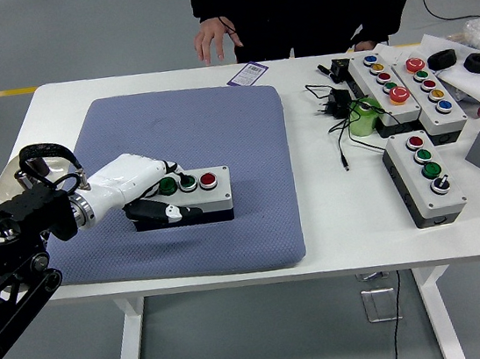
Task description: Pick up the button,place it on the desk,press the button,press the button
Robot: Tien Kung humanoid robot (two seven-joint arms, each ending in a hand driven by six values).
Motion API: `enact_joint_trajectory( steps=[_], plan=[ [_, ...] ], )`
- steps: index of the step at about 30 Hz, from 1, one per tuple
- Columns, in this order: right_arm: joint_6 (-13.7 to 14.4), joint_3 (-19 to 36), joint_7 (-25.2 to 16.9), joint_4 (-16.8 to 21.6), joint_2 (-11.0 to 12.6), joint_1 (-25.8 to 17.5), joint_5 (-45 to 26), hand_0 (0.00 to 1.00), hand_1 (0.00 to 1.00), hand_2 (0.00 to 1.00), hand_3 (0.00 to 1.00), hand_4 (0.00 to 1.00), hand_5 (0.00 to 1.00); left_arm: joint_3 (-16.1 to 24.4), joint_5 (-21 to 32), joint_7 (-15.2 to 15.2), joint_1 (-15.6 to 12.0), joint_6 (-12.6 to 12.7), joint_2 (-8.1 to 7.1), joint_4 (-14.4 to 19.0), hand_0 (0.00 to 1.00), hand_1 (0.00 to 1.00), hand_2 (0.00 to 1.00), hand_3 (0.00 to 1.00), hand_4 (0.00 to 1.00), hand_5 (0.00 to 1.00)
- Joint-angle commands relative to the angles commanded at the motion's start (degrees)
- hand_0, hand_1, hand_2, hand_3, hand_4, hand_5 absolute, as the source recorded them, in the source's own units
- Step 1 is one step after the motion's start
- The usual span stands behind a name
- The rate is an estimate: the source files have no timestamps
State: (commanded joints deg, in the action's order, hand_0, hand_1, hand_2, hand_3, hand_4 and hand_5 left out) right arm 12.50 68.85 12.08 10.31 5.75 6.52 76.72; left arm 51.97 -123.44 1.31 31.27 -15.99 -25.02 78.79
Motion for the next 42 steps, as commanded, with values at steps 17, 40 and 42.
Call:
enact_joint_trajectory(
  steps=[17, 40, 42],
  plan=[
    [0.0, -0.1, 0.0, 0.0, 0.0, 0.0, -0.1, 0.748, 0.691, 0.709, 0.580, 0.182, 0.132, -0.9, 2.8, 0.8, 1.6, 4.6, 0.99, 1.5, 0.002, 0.002, 0.002, 0.725, 0.914, 0.998],
    [0.0, -0.3, 0.0, 0.0, 0.0, 0.0, -0.5, 0.748, 0.691, 0.709, 0.580, 0.181, 0.133, -5.2, 1.5, -0.6, 3.6, 2.0, 3.48, -3.1, 0.002, 0.002, 0.002, 0.730, 0.912, 0.998],
    [0.0, -0.3, 0.0, 0.0, 0.0, 0.0, -0.5, 0.748, 0.691, 0.709, 0.580, 0.181, 0.132, -5.5, 1.8, -0.8, 3.7, 1.0, 3.46, -3.3, 0.002, 0.002, 0.002, 0.727, 0.911, 0.998]
  ],
)
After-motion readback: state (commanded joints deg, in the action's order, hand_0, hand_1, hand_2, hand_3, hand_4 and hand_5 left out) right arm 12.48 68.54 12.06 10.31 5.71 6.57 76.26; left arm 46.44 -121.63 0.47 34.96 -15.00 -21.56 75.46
